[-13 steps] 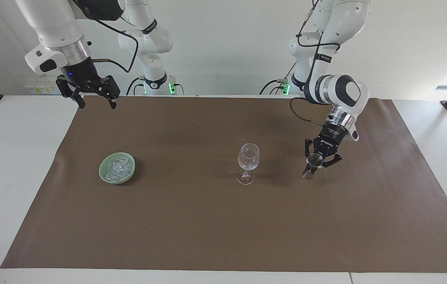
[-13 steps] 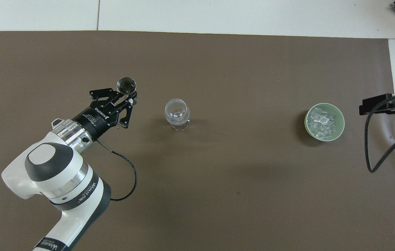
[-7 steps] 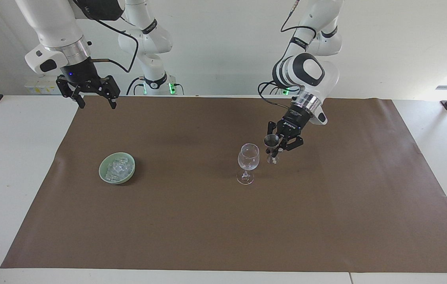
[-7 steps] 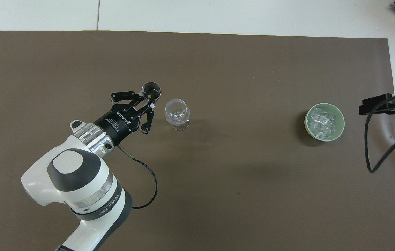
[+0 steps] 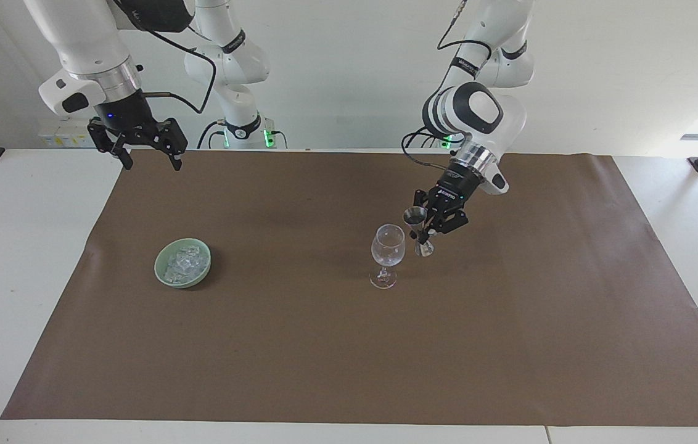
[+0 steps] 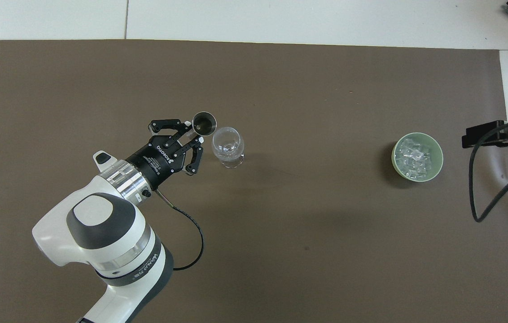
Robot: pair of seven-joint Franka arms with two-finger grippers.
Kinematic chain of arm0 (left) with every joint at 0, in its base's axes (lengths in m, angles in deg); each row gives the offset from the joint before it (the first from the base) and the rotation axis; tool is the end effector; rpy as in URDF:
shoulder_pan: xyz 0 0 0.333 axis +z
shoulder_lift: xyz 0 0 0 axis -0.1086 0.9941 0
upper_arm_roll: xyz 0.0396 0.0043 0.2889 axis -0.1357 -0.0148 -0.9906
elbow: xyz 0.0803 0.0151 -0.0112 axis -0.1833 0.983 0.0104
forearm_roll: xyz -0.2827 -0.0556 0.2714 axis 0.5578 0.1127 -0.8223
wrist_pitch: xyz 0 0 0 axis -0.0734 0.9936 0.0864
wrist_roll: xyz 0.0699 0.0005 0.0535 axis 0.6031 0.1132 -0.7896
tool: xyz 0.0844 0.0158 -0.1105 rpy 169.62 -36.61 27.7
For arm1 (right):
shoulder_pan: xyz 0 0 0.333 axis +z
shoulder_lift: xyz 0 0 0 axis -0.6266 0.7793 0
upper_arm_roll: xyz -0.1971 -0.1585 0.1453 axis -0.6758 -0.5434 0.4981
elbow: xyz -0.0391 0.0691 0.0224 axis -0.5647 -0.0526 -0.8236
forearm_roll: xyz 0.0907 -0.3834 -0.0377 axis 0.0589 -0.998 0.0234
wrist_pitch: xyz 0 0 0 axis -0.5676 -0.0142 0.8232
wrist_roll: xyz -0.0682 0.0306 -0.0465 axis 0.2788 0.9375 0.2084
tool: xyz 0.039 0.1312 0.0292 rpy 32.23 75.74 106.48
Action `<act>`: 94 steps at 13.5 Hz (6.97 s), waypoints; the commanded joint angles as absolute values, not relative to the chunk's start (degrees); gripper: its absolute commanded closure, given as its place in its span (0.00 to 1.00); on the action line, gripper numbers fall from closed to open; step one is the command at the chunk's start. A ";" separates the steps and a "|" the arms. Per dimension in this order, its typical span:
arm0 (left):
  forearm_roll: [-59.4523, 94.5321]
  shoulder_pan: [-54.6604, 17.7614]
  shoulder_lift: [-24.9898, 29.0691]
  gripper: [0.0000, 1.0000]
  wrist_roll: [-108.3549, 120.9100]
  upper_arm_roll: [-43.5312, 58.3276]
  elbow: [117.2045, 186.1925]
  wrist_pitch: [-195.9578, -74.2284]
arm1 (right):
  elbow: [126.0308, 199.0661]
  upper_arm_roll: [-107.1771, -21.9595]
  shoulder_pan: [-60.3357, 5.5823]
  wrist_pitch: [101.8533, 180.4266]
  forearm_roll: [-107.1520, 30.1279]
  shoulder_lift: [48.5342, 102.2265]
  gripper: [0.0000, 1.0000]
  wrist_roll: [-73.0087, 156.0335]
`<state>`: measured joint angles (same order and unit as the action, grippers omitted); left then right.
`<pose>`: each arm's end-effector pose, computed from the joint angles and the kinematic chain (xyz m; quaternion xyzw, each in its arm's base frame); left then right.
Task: Pour wine and add ice with both arms
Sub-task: 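Carry the jigger with the left gripper to the clear glass, then tilt the jigger over the clear glass with the left gripper, then hold the jigger tipped over the glass to pour it out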
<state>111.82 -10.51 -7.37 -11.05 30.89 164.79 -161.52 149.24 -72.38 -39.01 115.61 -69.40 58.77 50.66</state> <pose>0.5157 -0.2585 0.3787 0.4572 0.7047 -0.1173 0.5297 0.5558 -0.0088 0.5817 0.9995 -0.0164 0.0253 0.0024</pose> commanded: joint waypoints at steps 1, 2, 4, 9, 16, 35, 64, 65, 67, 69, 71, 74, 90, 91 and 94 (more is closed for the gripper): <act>112.29 -12.73 -7.41 1.00 -6.24 30.21 164.32 -163.09 | 149.94 -72.30 -39.42 115.12 -67.87 57.93 0.00 49.07; 112.29 -13.17 -7.41 1.00 -4.49 30.21 164.32 -163.26 | 149.94 -72.30 -39.42 115.12 -67.87 57.93 0.00 49.07; 112.29 -13.35 -7.32 1.00 -2.63 30.21 164.40 -163.70 | 149.94 -72.30 -39.42 115.12 -67.87 57.93 0.00 49.07; 112.02 -13.18 -6.88 1.00 1.23 30.12 164.05 -163.61 | 149.94 -72.30 -39.42 115.12 -67.87 57.93 0.00 49.07; 111.32 -13.18 -5.38 1.00 8.88 30.12 162.38 -164.05 | 149.94 -72.30 -39.42 115.12 -67.78 57.93 0.00 49.07; 107.45 -13.97 -2.92 1.00 24.08 30.12 159.48 -167.57 | 150.03 -72.30 -39.42 115.12 -67.78 57.93 0.00 49.16; 106.84 -15.81 -0.29 1.00 40.00 30.21 156.49 -173.81 | 151.52 -72.30 -39.24 115.12 -67.87 57.31 0.00 49.42; 106.75 -15.81 -0.29 1.00 40.35 30.12 156.41 -173.81 | 151.52 -72.30 -39.24 115.12 -67.87 57.31 0.00 49.51; 104.74 -15.81 0.15 1.00 40.62 30.21 155.88 -174.07 | 151.52 -72.30 -39.15 115.12 -67.87 57.23 0.00 49.51; 104.29 -15.81 0.42 1.00 40.70 30.21 155.62 -174.77 | 151.52 -72.21 -39.15 115.12 -67.87 57.31 0.00 49.51; 103.77 -15.81 0.42 1.00 40.79 30.21 155.62 -174.78 | 151.52 -72.30 -39.24 115.21 -67.87 57.31 0.00 49.42; 101.92 -16.34 0.50 1.00 40.97 30.21 155.62 -175.47 | 151.52 -72.30 -39.24 115.65 -67.87 57.31 0.00 49.42; 101.74 -17.04 0.42 1.00 51.25 30.21 155.62 -175.57 | 151.52 -72.21 -39.15 115.83 -67.78 57.31 0.00 49.51; 101.83 -17.04 0.42 1.00 52.30 30.21 155.62 -175.57 | 151.52 -72.12 -39.07 115.83 -67.78 57.31 0.00 49.51; 101.74 -17.04 0.42 1.00 53.18 30.21 155.44 -175.57 | 151.52 -72.12 -39.15 115.91 -67.78 57.31 0.00 49.51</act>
